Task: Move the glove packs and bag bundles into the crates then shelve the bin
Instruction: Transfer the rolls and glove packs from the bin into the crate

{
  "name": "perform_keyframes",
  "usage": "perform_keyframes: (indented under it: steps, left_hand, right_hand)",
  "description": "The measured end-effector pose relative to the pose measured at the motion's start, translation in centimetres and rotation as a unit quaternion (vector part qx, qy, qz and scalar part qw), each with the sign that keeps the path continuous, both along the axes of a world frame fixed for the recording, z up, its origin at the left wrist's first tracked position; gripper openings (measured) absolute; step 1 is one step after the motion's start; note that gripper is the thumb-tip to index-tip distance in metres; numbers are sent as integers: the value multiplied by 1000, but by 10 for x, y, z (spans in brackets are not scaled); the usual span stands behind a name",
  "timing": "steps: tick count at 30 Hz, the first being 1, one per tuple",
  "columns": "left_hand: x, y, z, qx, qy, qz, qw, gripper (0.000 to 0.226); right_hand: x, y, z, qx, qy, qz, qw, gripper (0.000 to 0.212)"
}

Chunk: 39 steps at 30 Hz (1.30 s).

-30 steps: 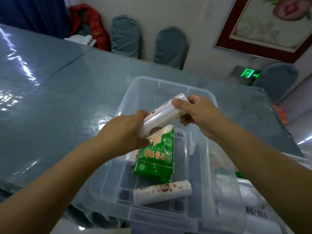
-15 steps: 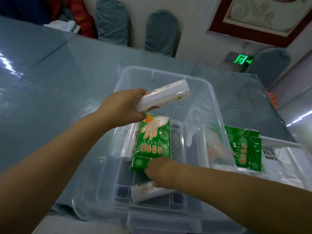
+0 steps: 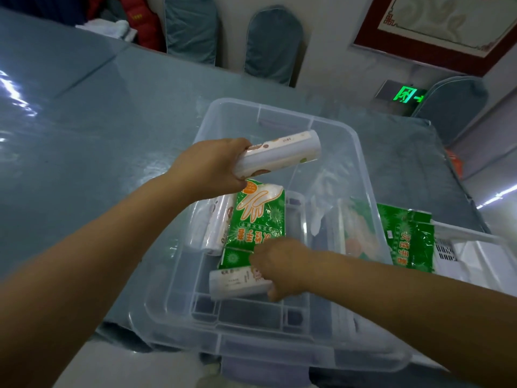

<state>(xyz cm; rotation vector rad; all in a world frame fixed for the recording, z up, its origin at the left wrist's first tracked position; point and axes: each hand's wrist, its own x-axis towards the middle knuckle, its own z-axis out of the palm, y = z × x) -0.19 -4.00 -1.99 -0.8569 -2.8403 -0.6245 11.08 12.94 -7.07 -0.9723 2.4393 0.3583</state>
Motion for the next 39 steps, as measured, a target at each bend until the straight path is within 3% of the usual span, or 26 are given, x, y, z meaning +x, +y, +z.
perform_keyframes:
  steps: [6,11,16,23,28,34,39]
  left_hand:
    - [5,4,1,-47,32,4,998,49]
    - [12,26,25,-44,71,36,996,59]
    - [36,88,58,-12,107,4,994,59]
    - [87,184,62,-57,129,-25,990,59]
    - [117,242,56,-104,119,-16,987,58]
    - [153,286,45,-149,54,8,987,55]
    - [176,306,34,-165,-17,77,983,52]
  right_hand:
    - [7,36,80,-166,197,-72,964,58]
    - [36,88,128,-223,369,-92,898,48]
    - [65,162,137,-250,438,-161,848,49]
    - [116,271,100,-261,385,-237,853,53]
    - [142,328,42,-276,291,-276,873,54]
    - [150,349,-36,-292,155,-257,908,47]
    - [143,346,-76,-328,115,-247,905,39]
